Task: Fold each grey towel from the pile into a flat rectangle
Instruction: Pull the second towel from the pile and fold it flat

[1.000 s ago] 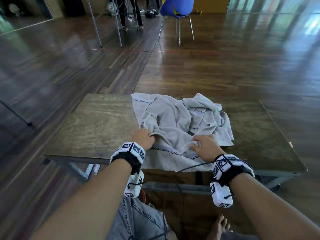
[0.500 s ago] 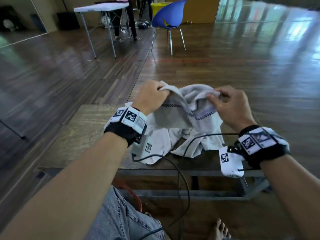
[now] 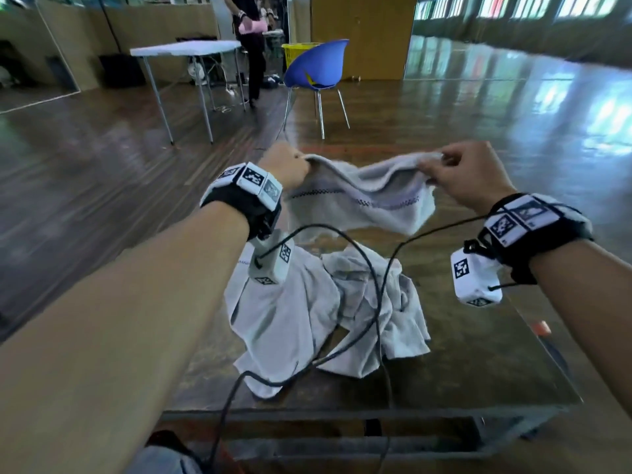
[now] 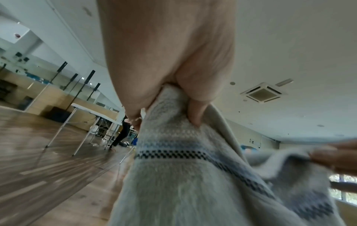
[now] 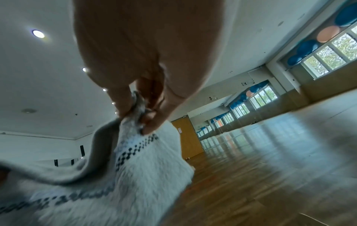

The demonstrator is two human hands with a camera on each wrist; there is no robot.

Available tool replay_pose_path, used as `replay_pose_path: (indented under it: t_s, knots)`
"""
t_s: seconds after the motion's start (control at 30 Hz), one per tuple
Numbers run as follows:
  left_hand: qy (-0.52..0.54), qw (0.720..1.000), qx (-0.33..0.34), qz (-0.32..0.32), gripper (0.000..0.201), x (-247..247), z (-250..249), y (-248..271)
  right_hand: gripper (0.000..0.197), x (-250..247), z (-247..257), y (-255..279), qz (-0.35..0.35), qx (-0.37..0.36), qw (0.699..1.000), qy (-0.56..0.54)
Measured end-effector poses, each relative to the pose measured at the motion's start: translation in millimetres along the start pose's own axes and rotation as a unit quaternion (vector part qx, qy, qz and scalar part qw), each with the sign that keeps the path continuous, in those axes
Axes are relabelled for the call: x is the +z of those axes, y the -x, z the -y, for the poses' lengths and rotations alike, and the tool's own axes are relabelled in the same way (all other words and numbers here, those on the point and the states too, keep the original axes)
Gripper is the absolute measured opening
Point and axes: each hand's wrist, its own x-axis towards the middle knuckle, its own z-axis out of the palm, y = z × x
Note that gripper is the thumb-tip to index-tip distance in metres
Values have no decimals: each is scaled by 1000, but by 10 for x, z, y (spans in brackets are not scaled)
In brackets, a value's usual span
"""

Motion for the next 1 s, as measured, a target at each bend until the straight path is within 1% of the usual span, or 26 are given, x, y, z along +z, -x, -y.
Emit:
replay_pose_path:
  t_s: [0.03, 0.1, 0.17, 0.2, 0.23, 0.3, 0.37, 0.4, 0.47, 0.53, 0.6, 0.63, 0.7, 0.77, 0.83, 0.87, 0.9, 0.93, 1.0]
  knots:
    - [-2, 1000, 4, -21, 24, 10, 19, -88, 27, 40, -17, -96, -22, -23, 999, 7]
    - [-8, 997, 20, -71, 27, 55, 87, -223, 32, 126, -98, -238, -55, -55, 997, 22]
    - [-34, 993, 36, -104, 27, 122, 192, -290, 29, 218, -243, -301, -71, -57, 995, 47]
    - [-48, 992, 34, -110, 26, 168, 253, -319, 27, 264, -324, -298, -68, -43, 995, 57]
    - [-52, 993, 24, -108, 25, 220, 326, -347, 25, 313, -402, -275, -60, -24, 996, 58]
    - [-45, 996, -19, -80, 24, 316, 459, -364, 22, 426, -541, -187, -37, 6, 998, 53]
    - [-42, 997, -48, -50, 19, 420, 592, -409, 26, 571, -665, -95, -13, 23, 998, 51]
    - [-42, 997, -55, -36, 16, 461, 643, -433, 29, 657, -725, -65, -2, 39, 999, 36]
    - [-19, 996, -75, -38, 11, 535, 715, -468, 28, 833, -815, -23, 18, 97, 994, -51]
    - [65, 993, -94, -40, 9, 605, 750, -505, 22, 986, -863, -21, 32, 151, 976, -154]
    - [161, 981, -102, -41, 9, 649, 753, -540, 20, 1060, -895, -56, 31, 173, 960, -219]
    - [187, 977, -97, -40, 12, 653, 749, -561, 21, 1073, -899, -85, 23, 172, 954, -243]
    - [166, 982, -66, -55, 16, 618, 740, -622, 23, 1072, -885, -174, -1, 158, 952, -262]
    - [135, 983, -25, -119, 19, 561, 725, -653, 24, 1057, -830, -294, -33, 140, 953, -267]
    - [162, 969, 11, -184, 23, 535, 718, -647, 23, 1058, -784, -424, -61, 125, 950, -279]
    - [180, 963, 17, -199, 23, 536, 733, -644, 22, 1073, -770, -474, -70, 118, 950, -280]
    - [192, 962, 5, -193, 23, 548, 752, -648, 20, 1100, -758, -501, -72, 114, 953, -272]
    - [194, 966, -22, -169, 23, 566, 777, -646, 18, 1143, -755, -500, -62, 113, 961, -246]
    - [159, 981, -88, -73, 27, 645, 869, -633, 17, 1306, -793, -418, -9, 124, 979, -159]
